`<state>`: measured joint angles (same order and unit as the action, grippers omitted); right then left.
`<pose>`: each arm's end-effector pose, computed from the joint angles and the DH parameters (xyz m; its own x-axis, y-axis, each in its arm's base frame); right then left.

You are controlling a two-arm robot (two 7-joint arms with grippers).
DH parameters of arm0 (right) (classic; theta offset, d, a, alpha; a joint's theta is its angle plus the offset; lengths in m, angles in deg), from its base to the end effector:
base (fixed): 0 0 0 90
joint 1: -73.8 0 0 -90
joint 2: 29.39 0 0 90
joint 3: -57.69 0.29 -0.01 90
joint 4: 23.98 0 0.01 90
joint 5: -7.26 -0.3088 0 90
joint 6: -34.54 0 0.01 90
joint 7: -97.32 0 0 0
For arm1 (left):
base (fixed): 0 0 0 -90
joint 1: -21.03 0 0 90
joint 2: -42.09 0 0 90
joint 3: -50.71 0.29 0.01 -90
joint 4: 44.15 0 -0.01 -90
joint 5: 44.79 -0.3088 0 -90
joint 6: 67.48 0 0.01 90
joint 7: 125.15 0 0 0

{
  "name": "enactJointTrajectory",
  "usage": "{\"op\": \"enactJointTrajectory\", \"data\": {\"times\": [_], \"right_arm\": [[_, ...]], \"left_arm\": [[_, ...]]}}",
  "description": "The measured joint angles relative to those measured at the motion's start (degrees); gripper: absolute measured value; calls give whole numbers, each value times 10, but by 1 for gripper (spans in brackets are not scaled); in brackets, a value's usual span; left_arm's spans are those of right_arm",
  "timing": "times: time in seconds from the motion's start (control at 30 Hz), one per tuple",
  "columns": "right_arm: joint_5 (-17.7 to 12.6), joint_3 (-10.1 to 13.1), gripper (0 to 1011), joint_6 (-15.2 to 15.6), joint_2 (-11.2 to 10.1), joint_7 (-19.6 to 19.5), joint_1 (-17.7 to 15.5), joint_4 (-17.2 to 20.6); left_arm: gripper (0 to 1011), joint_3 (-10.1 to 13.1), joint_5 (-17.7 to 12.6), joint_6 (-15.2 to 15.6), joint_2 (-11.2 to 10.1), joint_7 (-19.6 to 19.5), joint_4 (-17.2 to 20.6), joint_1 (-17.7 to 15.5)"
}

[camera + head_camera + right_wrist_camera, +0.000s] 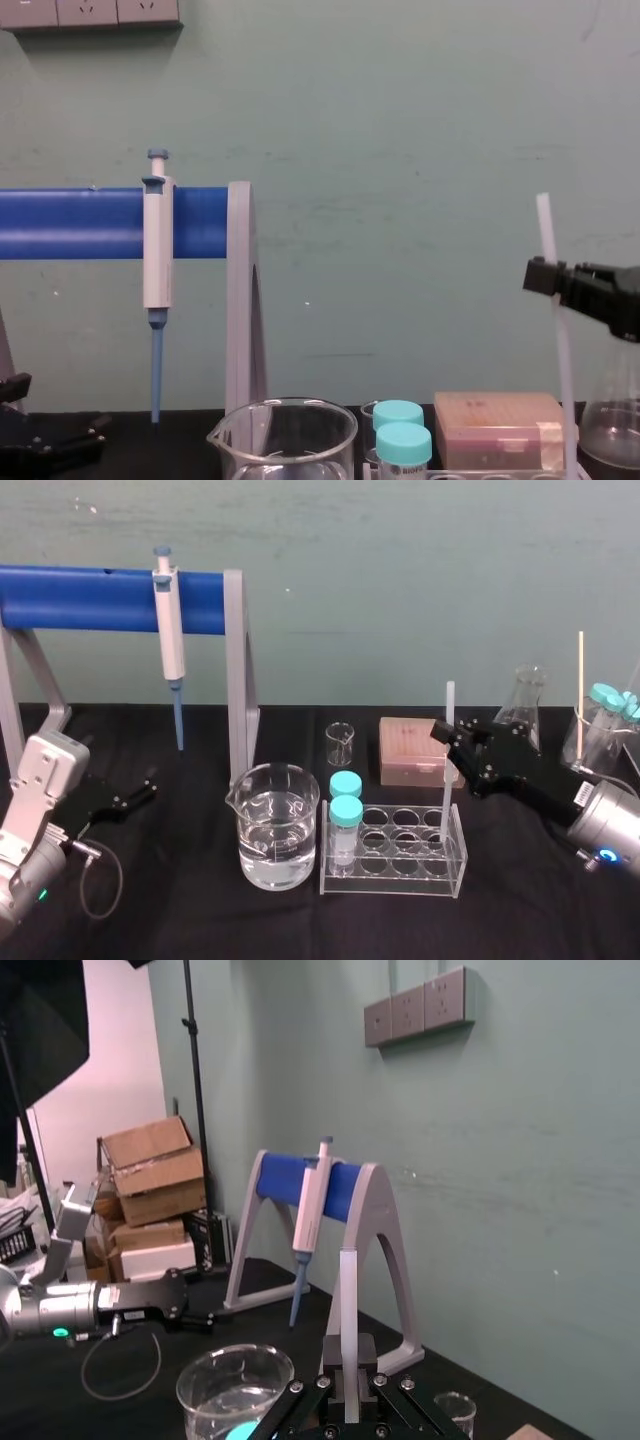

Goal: Pick up the stirring rod with one hand, then place it down.

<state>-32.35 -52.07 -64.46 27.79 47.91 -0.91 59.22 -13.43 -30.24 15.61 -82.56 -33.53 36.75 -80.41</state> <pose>0.3859 -0.0907 -0.2489 0.7949 -0.6060 0.0316 0.5961 0.7895 0.1457 0.3581 0.0827 -0.3022 0.2922 0.8803 0.3738 -0.9553 0.2873 0.0701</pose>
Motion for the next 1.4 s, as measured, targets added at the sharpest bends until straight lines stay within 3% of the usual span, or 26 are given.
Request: {"op": "enactJointTrajectory", "data": {"times": [0.9,1.4], "right_arm": [[43,-23,72,4,26,-21,-1,-54],[54,-24,72,4,31,-25,-2,-62]], "left_arm": [[1000,0,0,0,0,0,0,0],[1000,0,0,0,0,0,0,0]]}}
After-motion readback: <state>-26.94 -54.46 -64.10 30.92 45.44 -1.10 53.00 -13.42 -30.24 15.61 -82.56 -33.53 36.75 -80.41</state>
